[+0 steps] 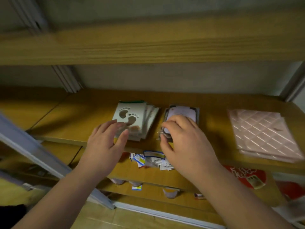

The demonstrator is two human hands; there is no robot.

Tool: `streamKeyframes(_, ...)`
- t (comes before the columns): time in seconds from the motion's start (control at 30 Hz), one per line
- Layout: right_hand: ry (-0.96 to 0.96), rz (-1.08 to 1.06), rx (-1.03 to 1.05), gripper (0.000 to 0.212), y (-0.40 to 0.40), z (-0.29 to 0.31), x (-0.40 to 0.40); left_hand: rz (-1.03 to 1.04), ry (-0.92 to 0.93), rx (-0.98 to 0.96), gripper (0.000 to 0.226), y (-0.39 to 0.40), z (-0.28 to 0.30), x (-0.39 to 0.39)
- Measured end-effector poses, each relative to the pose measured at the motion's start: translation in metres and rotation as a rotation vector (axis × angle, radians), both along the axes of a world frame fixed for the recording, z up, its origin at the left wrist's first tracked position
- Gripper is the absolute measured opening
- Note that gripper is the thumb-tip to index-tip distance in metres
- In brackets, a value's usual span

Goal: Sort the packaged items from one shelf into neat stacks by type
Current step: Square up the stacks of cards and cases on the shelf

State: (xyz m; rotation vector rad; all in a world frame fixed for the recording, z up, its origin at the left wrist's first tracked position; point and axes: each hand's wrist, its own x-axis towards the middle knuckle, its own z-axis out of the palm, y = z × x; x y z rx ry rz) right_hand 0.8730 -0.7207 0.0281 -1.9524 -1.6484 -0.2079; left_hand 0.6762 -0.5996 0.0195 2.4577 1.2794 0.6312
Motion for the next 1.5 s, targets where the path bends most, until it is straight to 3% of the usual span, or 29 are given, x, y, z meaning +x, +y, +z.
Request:
streamKeyframes(0.2, 0.01, 0.01, -0.025, 0.026, 0.051, -0.001, -0.044, 0.038, 0.054, -0.042, 0.068, 0.038, -0.01, -0.015)
streamKeyframes(0.43, 0.146, -0.141, -0.204, 0.047, 0.098, -0.017, -0.068, 0.062, -0.032, -0.203, 0.077, 0.088, -0.016, -0.002)
streamKeyframes(0.5, 0.257, -0.229, -0.268, 0.055, 0.108, -0.021, -0.07, 0.026, -0.082, -0.252, 0.067, 0.094, -0.015, 0.001)
streamKeyframes(0.6, 0.413, -0.323, -0.276, 0.065, 0.118, -0.025, -0.072, -0.089, -0.155, -0.343, 0.031, 0.095, -0.012, 0.007)
streamKeyframes(0.7, 0.58, -0.346, -0.212, 0.069, 0.124, -0.029, -0.073, -0.124, -0.354, -0.55, 0.017, 0.098, -0.01, 0.01)
streamKeyframes(0.8, 0.741, -0.315, -0.153, 0.069, 0.127, -0.032, -0.077, -0.026, -0.612, -0.9, 0.031, 0.113, -0.003, 0.009)
streamKeyframes(0.9, 0.902, -0.33, -0.122, 0.074, 0.127, -0.035, -0.078, 0.047, -0.627, -1.185, 0.055, 0.142, 0.009, 0.007)
streamKeyframes(1.0, 1.087, -0.313, -0.056, 0.078, 0.124, -0.034, -0.076, -0.036, -0.556, -1.32, 0.052, 0.163, 0.018, 0.007)
streamKeyframes(1.07, 1.143, -0.228, -0.012, 0.079, 0.124, -0.035, -0.077, -0.136, -0.459, -1.299, 0.053, 0.164, 0.02, 0.01)
streamKeyframes(1.13, 1.134, -0.161, 0.034, 0.084, 0.126, -0.041, -0.079, -0.202, -0.364, -1.151, 0.047, 0.163, 0.014, 0.013)
streamKeyframes(1.27, 1.211, -0.167, 0.172, 0.092, 0.134, -0.036, -0.081, -0.374, -0.466, -0.96, 0.019, 0.163, 0.01, 0.009)
streamKeyframes(1.4, 1.061, -0.146, 0.295, 0.046, 0.143, -0.021, -0.074, -0.599, -0.553, -0.747, 0.036, 0.156, 0.011, 0.0)
streamKeyframes(1.5, 0.888, -0.121, 0.368, 0.059, 0.142, -0.021, -0.077, -0.653, -0.501, -0.509, 0.045, 0.156, 0.005, -0.004)
